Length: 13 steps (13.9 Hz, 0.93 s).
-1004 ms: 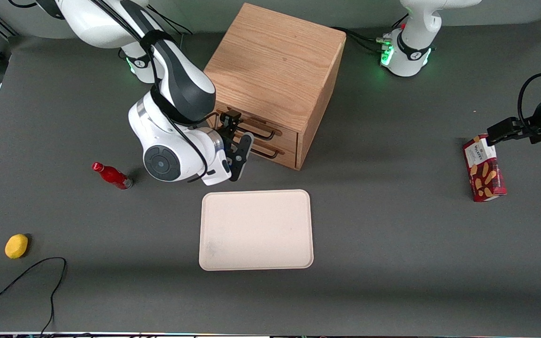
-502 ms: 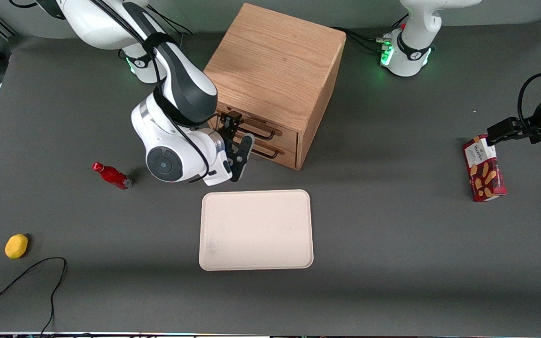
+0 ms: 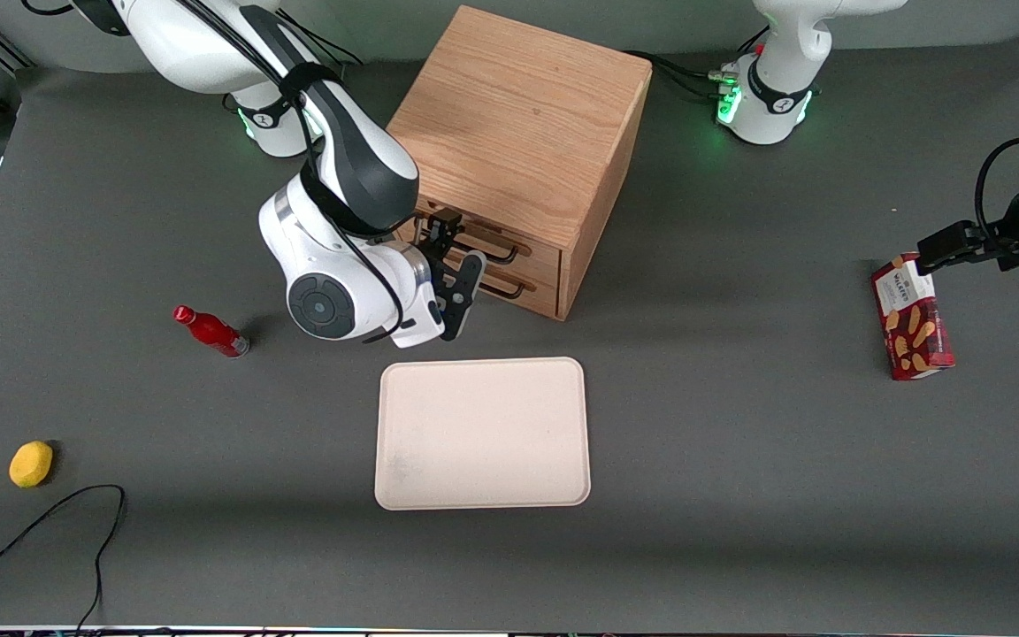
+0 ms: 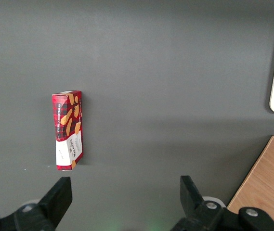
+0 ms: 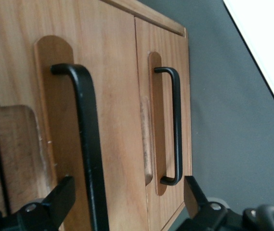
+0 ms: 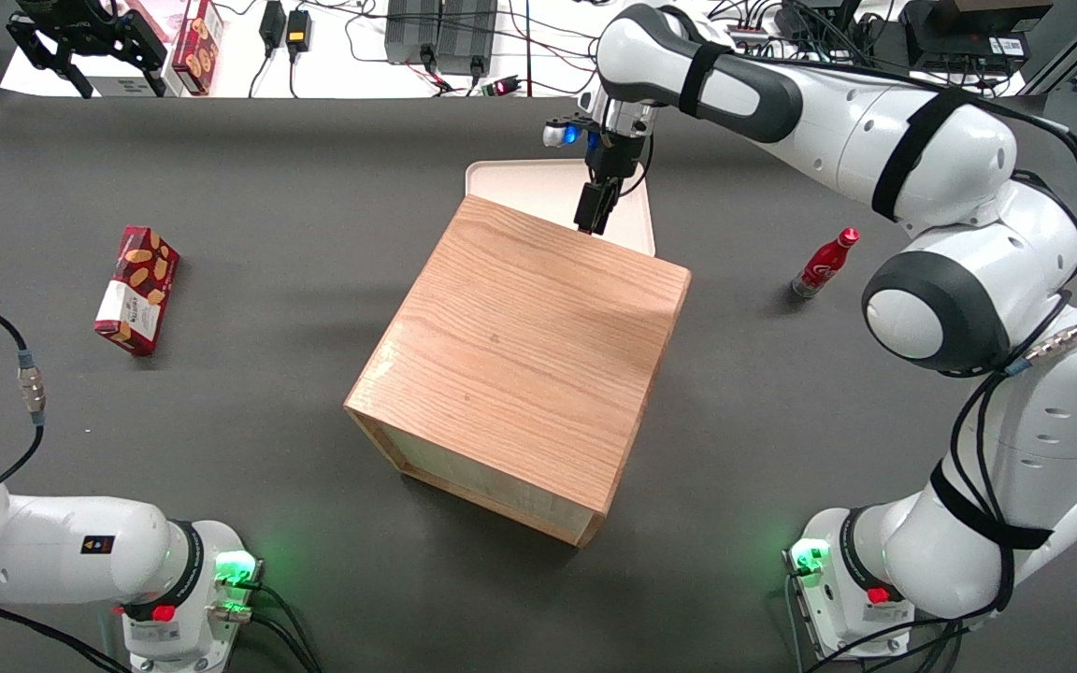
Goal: Open upper drawer
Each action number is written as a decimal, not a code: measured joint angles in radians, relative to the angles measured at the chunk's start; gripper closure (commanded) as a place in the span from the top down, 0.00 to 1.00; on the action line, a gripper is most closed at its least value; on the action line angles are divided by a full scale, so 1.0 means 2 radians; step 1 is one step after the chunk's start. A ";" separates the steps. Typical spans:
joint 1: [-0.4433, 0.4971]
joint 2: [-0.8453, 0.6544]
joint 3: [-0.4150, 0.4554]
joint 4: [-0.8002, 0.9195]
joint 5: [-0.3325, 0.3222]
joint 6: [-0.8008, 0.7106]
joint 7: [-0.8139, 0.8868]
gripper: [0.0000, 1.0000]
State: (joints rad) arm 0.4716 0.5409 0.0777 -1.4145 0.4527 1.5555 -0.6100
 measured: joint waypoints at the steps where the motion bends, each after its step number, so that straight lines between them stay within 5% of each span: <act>1: 0.000 0.000 0.000 -0.002 0.000 0.003 0.000 1.00; 13: 0.007 0.005 0.000 -0.020 0.000 0.044 0.000 1.00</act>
State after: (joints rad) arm 0.4852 0.5513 0.0778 -1.4544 0.4527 1.6432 -0.6102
